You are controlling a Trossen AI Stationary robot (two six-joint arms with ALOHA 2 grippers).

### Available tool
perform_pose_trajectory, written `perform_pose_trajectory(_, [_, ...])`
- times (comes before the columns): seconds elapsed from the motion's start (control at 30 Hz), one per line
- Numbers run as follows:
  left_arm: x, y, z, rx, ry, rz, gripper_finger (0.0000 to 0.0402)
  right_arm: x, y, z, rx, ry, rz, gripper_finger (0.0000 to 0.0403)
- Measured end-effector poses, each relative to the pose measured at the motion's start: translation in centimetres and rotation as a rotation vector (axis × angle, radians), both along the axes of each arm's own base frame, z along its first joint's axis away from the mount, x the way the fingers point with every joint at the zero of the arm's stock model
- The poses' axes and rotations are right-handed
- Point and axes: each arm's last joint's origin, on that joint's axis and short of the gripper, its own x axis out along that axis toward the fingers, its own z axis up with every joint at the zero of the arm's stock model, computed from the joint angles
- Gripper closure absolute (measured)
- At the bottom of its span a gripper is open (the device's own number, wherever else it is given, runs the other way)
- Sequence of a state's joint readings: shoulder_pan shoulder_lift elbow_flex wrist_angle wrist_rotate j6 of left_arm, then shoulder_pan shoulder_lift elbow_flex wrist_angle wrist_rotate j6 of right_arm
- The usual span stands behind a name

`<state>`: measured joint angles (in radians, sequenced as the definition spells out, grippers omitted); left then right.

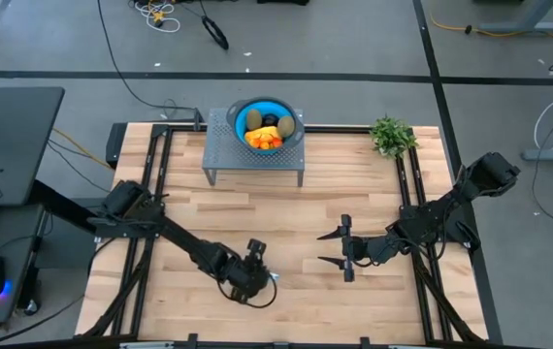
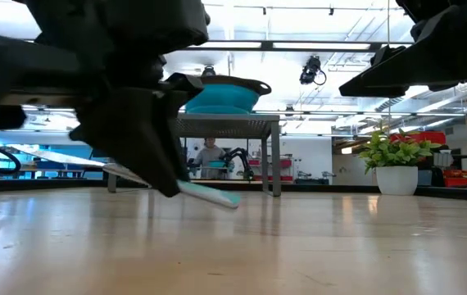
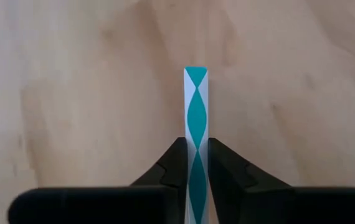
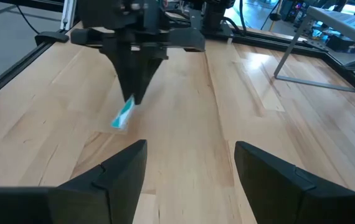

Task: Pick & Place Fruit
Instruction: Put the blue knife on the shelf

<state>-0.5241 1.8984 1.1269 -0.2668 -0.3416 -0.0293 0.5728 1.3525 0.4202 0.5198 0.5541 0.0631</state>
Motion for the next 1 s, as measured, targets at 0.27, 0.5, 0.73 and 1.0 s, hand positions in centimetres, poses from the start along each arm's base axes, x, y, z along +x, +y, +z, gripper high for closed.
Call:
perform_pose_trajectory(0.27, [-1.8,-0.6,-0.9,0.108,0.148,-0.212,0.0345,0.0,0.0,0.0,-0.001,-0.001,-0.003,0.0149])
perform_pose_trajectory(0.5, [-2.5,-0.5,-0.9,0.128,0.239,-0.316,0.0345,0.1,-0.2,0.0,0.001,-0.001,-0.014,0.0149])
perform_pose_trajectory(0.73, [-2.8,-0.8,-1.0,0.231,0.259,-0.518,0.0347,0.1,-0.2,0.0,0.003,-0.001,-0.014,0.0149])
perform_pose_trajectory(1.0, [-3.1,-0.8,-1.1,0.254,0.280,-0.544,0.0330,0.1,-0.2,0.0,0.003,-0.001,-0.014,0.0149])
